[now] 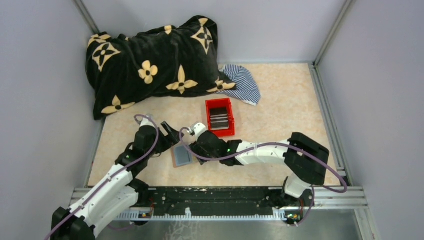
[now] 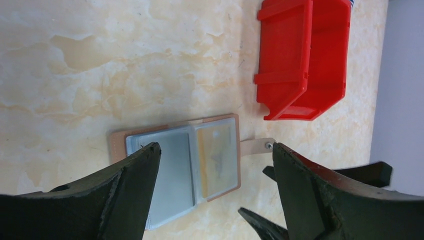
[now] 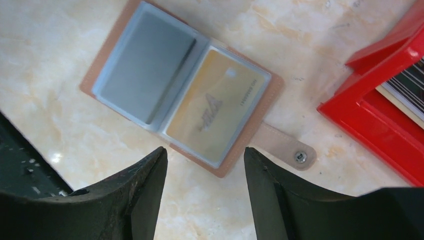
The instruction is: Take the credit cards out of the card holder
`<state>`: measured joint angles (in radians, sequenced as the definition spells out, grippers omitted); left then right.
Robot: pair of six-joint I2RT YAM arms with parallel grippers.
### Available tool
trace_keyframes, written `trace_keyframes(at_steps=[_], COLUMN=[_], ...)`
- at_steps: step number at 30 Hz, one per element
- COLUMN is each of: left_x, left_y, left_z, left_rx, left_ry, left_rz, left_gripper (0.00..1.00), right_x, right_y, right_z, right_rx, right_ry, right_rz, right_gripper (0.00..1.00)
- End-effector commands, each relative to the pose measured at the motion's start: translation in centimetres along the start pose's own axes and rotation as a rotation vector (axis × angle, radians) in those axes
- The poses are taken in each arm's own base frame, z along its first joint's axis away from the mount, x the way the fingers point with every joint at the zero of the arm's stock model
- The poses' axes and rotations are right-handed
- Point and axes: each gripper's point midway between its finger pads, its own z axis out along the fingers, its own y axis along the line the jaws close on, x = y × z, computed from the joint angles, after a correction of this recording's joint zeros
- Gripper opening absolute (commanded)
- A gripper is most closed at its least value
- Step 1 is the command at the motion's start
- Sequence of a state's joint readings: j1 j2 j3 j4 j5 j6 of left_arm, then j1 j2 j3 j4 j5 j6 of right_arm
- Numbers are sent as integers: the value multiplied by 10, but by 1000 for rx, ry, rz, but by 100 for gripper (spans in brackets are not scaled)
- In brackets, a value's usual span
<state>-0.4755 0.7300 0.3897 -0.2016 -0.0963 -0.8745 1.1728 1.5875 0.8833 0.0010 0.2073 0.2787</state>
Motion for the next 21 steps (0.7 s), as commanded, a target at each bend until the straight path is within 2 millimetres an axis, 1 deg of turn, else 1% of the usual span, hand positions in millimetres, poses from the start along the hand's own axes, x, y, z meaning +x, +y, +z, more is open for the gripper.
trace_keyframes(at_steps=[1, 3, 6, 9, 12, 13, 14, 17, 21], left_x=[8, 12, 18, 24, 37, 42, 47, 60, 73], left_y=[-13, -23, -40, -58, -67, -67, -64, -52, -43], left_z=[-5, -7, -9, -10, -6, -4, 0, 10, 10], left_rx=[82, 140, 248, 352, 402, 404, 389, 343, 328], left_ry=[46, 75, 104, 144, 222, 249, 276, 326, 358], left_rz=[40, 45, 65, 75, 70, 69, 67, 52, 16], left_gripper=[87, 85, 81, 75, 72, 72, 71, 69, 67], right_x=[-10, -13, -16, -14, -11, 0, 4, 14, 21], right_y=[-18, -21, -28, -39, -43, -45, -46, -45, -43], right_z=[5, 6, 12, 17, 19, 26, 28, 32, 36], right_rx=[117, 121, 103, 101, 95, 103, 105, 96, 76], right_ry=[9, -2, -14, -9, -7, 24, 34, 50, 58], right_rz=[27, 38, 77, 105, 116, 112, 111, 117, 129], right_gripper=[58, 56, 49, 38, 27, 24, 20, 10, 0])
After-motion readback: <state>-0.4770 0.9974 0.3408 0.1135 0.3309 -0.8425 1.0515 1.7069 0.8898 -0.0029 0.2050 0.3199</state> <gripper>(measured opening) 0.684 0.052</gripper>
